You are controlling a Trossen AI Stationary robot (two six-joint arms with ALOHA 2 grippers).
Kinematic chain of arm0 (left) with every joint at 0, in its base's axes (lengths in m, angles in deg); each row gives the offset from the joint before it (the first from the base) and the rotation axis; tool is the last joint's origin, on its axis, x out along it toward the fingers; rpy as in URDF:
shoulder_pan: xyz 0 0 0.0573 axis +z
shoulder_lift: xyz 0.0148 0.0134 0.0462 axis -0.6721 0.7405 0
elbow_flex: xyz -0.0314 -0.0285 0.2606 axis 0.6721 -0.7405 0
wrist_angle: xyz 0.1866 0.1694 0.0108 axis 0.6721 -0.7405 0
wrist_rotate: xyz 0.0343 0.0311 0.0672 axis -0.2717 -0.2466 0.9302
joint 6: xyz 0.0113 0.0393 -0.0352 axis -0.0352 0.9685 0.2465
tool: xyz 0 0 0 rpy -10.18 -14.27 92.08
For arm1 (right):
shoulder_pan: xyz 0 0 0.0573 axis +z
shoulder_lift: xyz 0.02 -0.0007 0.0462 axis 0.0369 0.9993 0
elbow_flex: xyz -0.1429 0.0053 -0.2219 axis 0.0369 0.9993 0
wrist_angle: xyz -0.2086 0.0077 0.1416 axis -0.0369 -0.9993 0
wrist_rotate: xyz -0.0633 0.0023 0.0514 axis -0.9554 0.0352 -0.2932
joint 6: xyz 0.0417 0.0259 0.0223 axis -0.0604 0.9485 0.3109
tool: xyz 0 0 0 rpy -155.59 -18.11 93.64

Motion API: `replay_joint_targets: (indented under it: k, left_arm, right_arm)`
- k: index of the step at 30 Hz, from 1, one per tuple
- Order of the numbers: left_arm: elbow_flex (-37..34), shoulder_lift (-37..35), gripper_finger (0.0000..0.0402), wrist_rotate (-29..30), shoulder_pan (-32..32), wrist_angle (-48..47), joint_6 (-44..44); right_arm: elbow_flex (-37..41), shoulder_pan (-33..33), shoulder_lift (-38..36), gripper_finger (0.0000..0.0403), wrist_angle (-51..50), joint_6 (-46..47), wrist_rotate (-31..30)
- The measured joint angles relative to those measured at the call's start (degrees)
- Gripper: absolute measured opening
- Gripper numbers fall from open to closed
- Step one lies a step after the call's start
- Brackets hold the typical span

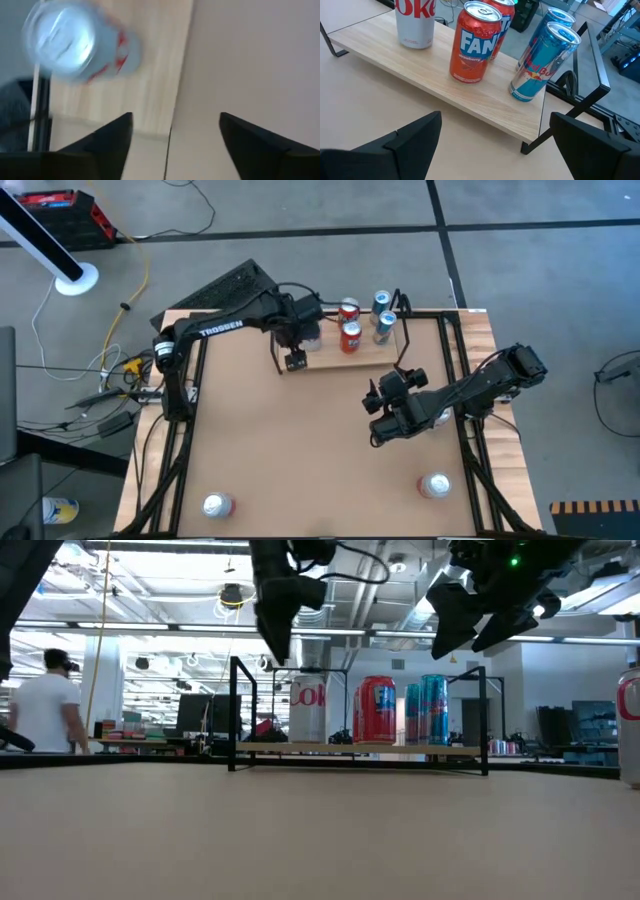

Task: Place canned beverage on shelf
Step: Put the left silver soda can on the shelf

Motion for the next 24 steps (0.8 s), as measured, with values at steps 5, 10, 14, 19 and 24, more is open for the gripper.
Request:
replay_joint_targets:
  k: [5, 10, 14, 19, 24]
  left_arm:
    - [-3.45, 0.09, 0.0199, 2.21, -2.09, 6.43, 3.77]
    - [-4.42, 0.09, 0.0084, 0.87, -0.48, 6.56, 9.07]
    - [-4.42, 0.09, 0.0011, -1.62, 3.40, 10.89, 10.52]
    - [-4.40, 0.36, 0.0002, -6.11, 8.45, 10.70, 10.21]
    - [-4.40, 0.48, 0.0000, -10.31, 10.66, 11.12, 10.51]
  right_arm:
    - [0.00, 0.20, 0.00, 0.0395, 0.15, -0.02, 0.04]
    - [0.01, 0.20, 0.00, 0.0395, 0.20, -0.02, 0.20]
    - [-0.01, 0.17, 0.00, 0.0395, 0.20, -0.02, 0.20]
    - [-0.01, 0.20, 0.00, 0.0395, 0.20, -0.04, 0.37]
    - [0.01, 0.17, 0.00, 0.0395, 0.20, -0.04, 0.42]
